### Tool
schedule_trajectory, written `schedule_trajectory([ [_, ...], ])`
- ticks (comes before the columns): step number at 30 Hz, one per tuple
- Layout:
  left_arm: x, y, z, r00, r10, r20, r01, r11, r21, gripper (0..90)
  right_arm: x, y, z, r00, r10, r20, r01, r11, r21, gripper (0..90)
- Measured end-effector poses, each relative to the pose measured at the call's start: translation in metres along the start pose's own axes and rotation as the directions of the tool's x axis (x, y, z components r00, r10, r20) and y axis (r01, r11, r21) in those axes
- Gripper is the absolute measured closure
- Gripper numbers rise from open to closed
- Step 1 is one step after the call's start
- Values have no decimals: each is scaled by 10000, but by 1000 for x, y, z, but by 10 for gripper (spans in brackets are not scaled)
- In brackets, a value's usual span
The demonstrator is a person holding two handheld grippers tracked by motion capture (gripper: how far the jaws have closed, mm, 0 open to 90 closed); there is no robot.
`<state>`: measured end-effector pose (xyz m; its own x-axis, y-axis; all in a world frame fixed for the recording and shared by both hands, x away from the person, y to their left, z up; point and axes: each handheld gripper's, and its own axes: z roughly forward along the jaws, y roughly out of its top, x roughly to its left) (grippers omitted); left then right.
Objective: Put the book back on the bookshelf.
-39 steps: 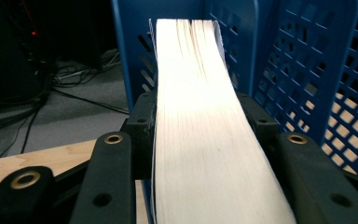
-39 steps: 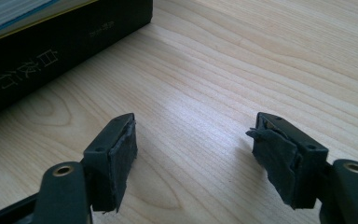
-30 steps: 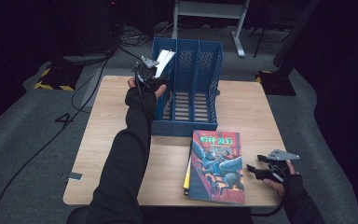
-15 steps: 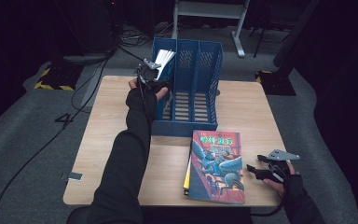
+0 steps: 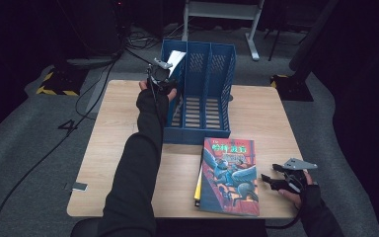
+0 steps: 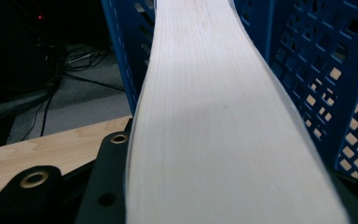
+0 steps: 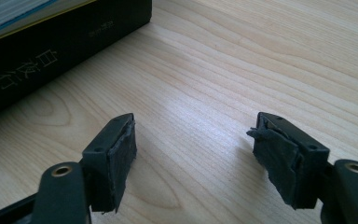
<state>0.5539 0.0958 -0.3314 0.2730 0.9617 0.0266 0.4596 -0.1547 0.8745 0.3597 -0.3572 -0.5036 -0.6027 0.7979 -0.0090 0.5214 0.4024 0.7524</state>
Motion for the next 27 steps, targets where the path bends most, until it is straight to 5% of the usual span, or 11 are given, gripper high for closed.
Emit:
schedule_trajectory([
  [4, 2, 7, 7, 9990, -360, -261, 352, 9990, -290, 610, 0, 0, 0, 10000, 1, -8, -1, 10000, 1, 305],
  [14, 1, 19, 14, 9990, -204, -394, 168, 9957, -915, 607, 0, 0, 0, 10000, -1, -29, 1, 10000, -1, 308],
  [27, 2, 6, 11, 9995, -300, -100, 285, 9912, -1289, 595, 0, 0, 0, 10000, -27, -15, 27, 10000, -4, 309],
])
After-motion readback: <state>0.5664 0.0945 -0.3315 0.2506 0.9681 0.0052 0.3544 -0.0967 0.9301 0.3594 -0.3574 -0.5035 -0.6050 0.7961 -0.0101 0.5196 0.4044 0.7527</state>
